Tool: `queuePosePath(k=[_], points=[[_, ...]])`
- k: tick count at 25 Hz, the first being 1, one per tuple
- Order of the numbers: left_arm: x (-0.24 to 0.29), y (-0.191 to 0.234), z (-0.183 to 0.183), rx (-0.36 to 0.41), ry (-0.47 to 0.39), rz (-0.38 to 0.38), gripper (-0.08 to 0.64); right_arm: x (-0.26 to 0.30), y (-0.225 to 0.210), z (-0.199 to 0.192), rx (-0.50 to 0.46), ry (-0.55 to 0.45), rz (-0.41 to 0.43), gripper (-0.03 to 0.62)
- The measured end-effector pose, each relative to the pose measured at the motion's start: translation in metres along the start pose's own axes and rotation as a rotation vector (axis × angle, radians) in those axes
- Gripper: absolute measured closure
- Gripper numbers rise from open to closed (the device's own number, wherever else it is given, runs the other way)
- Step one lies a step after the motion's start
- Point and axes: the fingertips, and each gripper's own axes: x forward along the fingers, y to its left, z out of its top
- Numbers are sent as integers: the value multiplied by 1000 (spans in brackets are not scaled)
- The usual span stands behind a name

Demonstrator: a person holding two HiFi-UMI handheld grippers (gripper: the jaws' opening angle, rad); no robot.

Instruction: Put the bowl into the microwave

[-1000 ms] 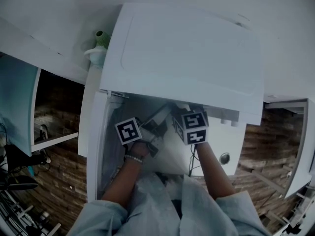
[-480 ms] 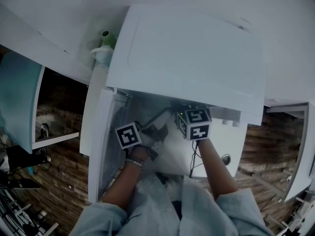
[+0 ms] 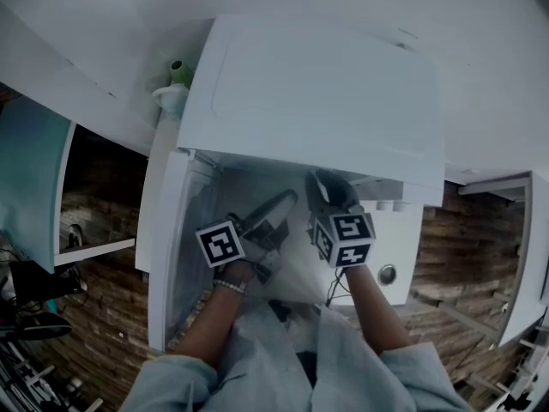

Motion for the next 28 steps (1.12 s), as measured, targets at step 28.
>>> queuePosePath(k=[28], points=[[-29,-133,-17,585,47,-18,561,-137,36,67,4,-290,104,589]])
